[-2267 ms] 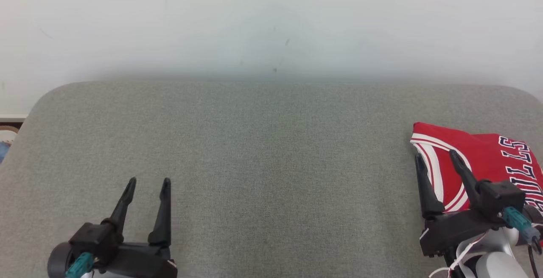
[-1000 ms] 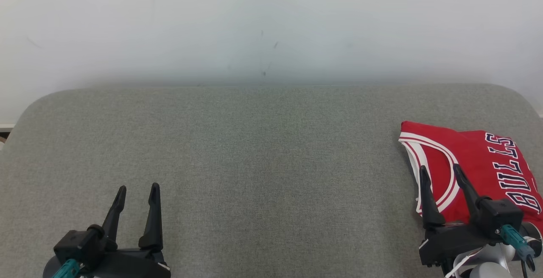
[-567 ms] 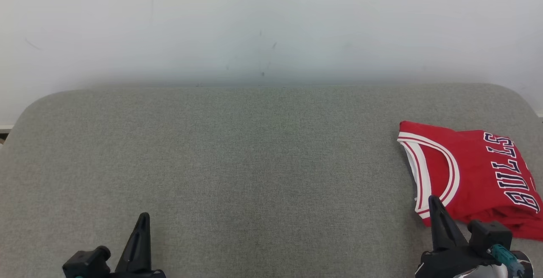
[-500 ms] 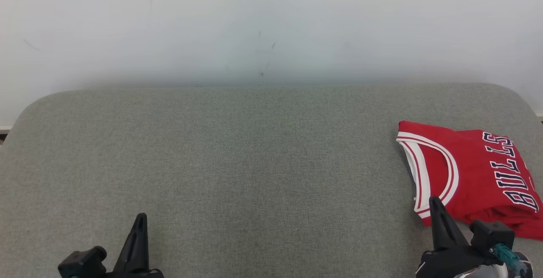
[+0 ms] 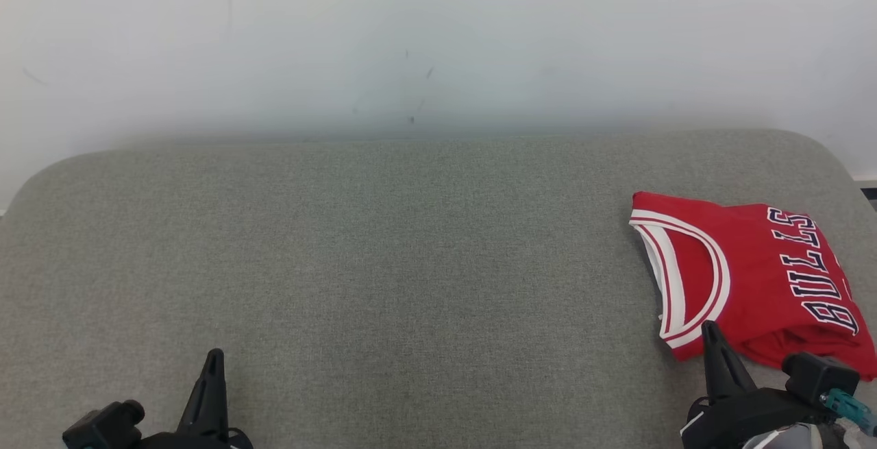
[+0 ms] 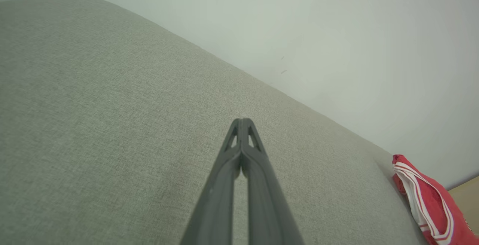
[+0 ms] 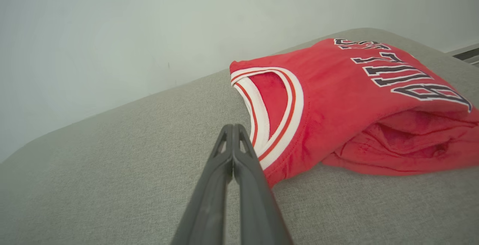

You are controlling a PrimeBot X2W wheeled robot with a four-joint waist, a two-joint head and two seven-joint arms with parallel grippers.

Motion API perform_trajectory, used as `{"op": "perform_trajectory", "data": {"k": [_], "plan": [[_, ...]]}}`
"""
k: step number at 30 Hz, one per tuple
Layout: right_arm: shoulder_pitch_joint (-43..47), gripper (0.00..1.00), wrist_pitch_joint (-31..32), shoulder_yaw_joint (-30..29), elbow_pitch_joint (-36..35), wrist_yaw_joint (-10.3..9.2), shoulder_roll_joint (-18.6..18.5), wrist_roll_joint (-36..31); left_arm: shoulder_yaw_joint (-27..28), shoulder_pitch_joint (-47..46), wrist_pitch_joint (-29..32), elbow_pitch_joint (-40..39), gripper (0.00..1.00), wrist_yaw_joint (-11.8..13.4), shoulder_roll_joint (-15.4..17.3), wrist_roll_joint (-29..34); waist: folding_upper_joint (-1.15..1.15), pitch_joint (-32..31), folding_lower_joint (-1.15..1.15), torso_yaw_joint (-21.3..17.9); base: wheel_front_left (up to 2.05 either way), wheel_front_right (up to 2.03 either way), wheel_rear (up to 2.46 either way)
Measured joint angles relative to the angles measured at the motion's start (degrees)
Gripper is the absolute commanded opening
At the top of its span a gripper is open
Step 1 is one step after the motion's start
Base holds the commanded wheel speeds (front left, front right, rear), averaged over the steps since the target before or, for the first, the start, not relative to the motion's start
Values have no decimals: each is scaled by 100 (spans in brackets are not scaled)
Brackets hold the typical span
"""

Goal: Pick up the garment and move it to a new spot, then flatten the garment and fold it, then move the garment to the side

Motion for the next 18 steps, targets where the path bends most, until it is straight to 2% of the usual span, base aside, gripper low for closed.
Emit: {"op": "perform_trajectory", "data": {"k": [18], "plan": [[-94,0,350,-179,18,190,69,1482,332,-71,370,62,0,-193,-75,-1332,0,17,1,-131,0,0,0]]}}
